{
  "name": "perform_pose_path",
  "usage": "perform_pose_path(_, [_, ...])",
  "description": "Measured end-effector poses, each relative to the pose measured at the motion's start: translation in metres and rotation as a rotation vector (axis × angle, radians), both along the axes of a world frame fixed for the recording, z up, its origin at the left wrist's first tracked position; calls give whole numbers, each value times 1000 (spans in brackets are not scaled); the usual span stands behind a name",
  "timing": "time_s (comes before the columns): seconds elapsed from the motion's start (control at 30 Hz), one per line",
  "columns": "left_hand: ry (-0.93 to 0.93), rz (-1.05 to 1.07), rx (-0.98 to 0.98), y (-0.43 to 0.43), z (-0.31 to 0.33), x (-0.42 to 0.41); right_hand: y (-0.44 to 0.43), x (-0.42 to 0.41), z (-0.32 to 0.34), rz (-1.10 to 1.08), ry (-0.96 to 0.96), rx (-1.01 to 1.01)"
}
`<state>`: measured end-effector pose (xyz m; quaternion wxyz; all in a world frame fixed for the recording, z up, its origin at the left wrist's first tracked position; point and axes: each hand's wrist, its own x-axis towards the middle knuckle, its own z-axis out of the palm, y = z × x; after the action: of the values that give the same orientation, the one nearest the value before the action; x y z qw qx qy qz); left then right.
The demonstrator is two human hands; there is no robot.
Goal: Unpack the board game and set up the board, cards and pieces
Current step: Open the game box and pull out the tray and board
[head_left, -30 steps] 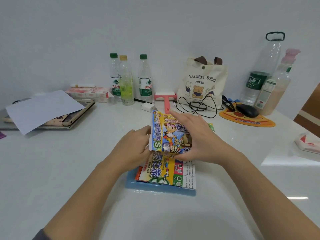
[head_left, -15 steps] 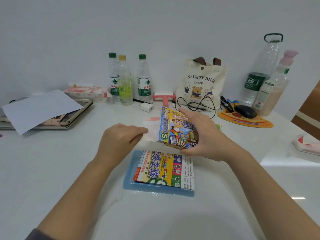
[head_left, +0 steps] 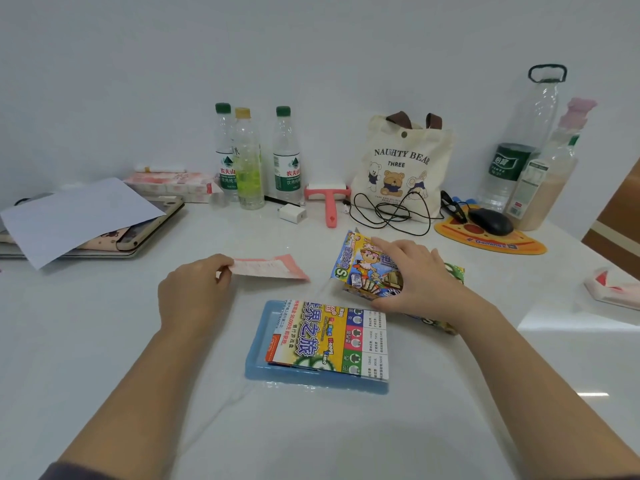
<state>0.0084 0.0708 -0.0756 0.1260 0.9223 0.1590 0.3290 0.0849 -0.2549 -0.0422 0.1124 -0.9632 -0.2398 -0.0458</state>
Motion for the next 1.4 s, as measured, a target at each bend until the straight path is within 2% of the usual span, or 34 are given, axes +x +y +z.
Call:
perform_pose_path(0.2, [168,40,59,0,-6,5,12,11,-2,6,86,-74])
perform_pose_path(0.3, [186,-24,43,0,-7,7,19,19,-1,11,124,-86])
perform_pose_path(0.43, [193,-36,-85,-1,-8,8,30,31,-1,38,180,-121])
perform_pose_path(0.6, [199,-40,-23,-4,-10,8,49,45,1,104,222,-182])
perform_pose_path(0.67, [204,-35,9,-4,-11,9,55,52,2,119,190,-201])
perform_pose_path(0.83, [197,-61,123,-3,-18,20,64,60,1,43,-73,-199])
perform_pose_path(1.07, [279,-85,206,-4,-13,40,69,63,-17,-32,-238,-129])
perform_pose_path(1.3, [421,-156,208,-20,-7,68,74,70,-27,-23,-187,-12])
perform_pose_path(1.4, [474,-189,198,-26,-6,76,73,66,-24,30,-81,19])
